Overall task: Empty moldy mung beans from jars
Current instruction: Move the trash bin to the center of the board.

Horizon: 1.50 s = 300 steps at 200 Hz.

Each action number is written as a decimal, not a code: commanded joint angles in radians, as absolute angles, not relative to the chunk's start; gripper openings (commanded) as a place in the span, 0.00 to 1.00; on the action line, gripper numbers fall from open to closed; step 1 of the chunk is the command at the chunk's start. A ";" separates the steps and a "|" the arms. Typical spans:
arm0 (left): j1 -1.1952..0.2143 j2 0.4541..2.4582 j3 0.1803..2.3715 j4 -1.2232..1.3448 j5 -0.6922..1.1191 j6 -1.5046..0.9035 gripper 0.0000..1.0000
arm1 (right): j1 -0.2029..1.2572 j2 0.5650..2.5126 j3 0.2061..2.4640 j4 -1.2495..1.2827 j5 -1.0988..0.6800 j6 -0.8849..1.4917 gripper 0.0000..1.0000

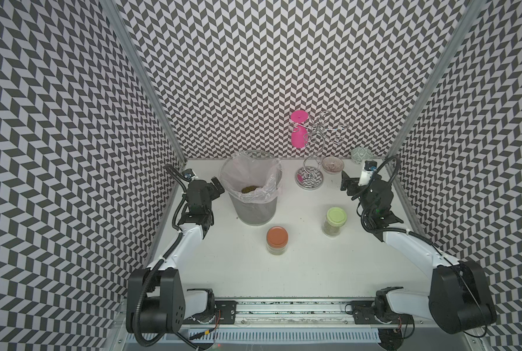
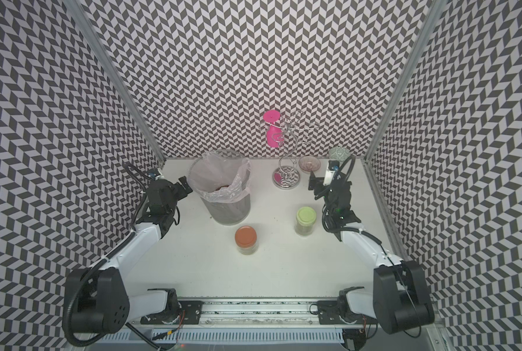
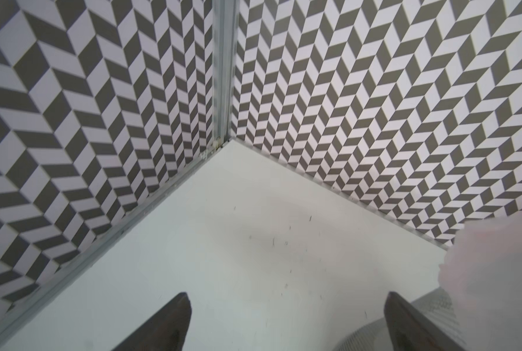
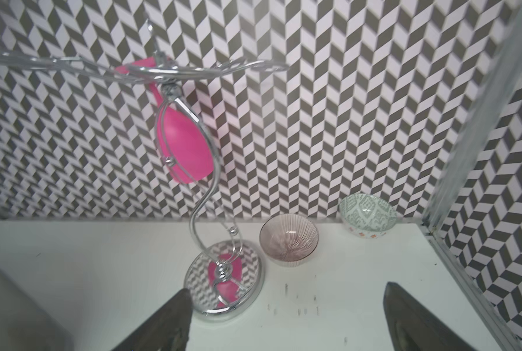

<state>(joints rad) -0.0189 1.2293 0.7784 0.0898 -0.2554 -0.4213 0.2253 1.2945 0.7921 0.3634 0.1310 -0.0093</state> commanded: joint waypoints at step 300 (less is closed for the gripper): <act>-0.322 1.526 1.293 -0.190 0.469 -0.457 0.97 | 0.474 1.168 0.991 -0.237 -0.379 0.197 0.68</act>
